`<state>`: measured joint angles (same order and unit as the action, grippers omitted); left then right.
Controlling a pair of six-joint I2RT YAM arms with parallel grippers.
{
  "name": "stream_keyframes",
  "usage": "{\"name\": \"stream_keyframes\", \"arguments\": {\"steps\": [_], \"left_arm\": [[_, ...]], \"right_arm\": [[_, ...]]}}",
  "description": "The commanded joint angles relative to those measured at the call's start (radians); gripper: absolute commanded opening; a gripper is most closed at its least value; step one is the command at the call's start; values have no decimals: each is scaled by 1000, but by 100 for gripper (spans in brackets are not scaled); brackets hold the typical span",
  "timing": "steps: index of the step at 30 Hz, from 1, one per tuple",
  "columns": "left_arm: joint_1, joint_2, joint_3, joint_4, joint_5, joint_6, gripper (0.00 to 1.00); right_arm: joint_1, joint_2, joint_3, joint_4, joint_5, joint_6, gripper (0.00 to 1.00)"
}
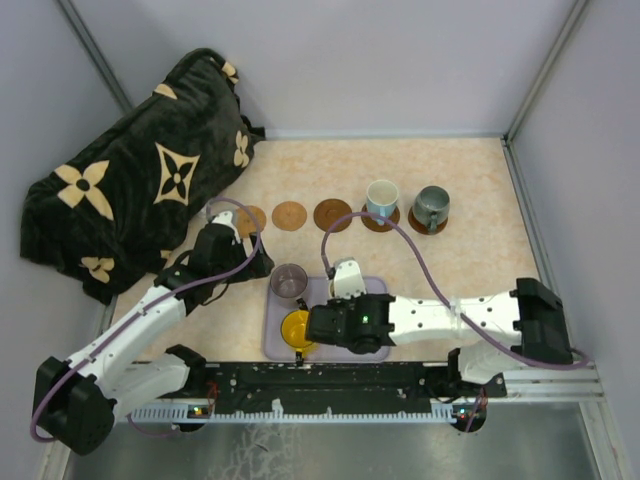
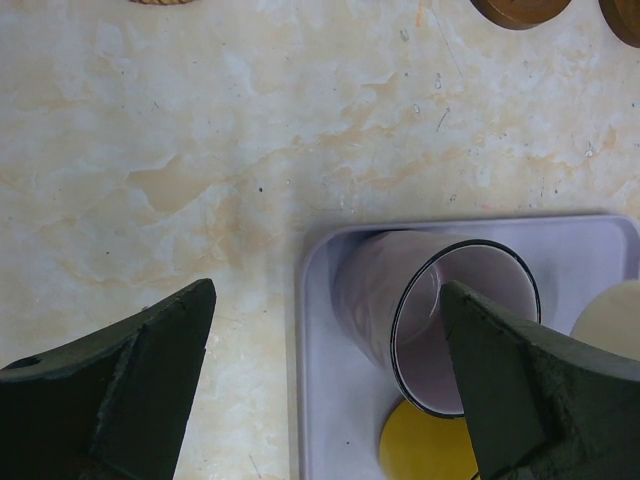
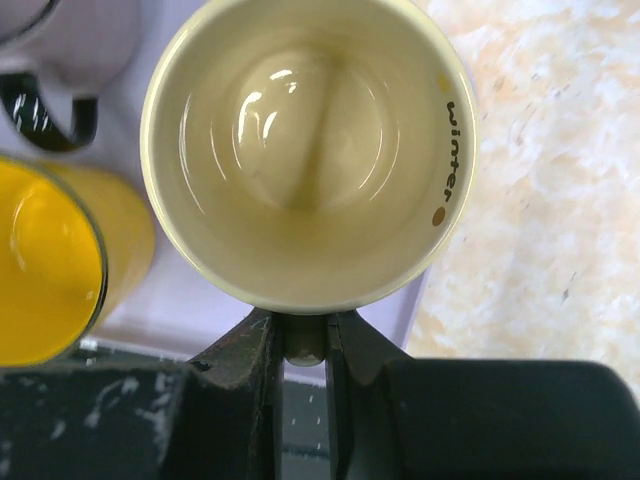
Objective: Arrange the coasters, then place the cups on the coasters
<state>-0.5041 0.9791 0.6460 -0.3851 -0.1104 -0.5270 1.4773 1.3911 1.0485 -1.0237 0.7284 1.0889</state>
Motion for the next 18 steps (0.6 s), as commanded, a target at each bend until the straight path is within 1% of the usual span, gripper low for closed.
{"name": "stream_keyframes", "arguments": {"steps": [1,4,9,12,18], "left_arm": [[-2,-6,-7,30,5,1,99],[-3,8,-6,35,6,1,99],[-2,27,-4,50,-4,7,99],[-3,34,3,56,-20,2,99],[-2,44,10,72,-47,14,99]], "right_arm": [[-103,-48,53,131,165,-147,0],[-217,-59,58,280,153,-306,0],[-404,-28,98,507,36,-545,0],[-490,41,180,555,-26,-627,0],[-566,207,383,611,-72,-753,0]]}}
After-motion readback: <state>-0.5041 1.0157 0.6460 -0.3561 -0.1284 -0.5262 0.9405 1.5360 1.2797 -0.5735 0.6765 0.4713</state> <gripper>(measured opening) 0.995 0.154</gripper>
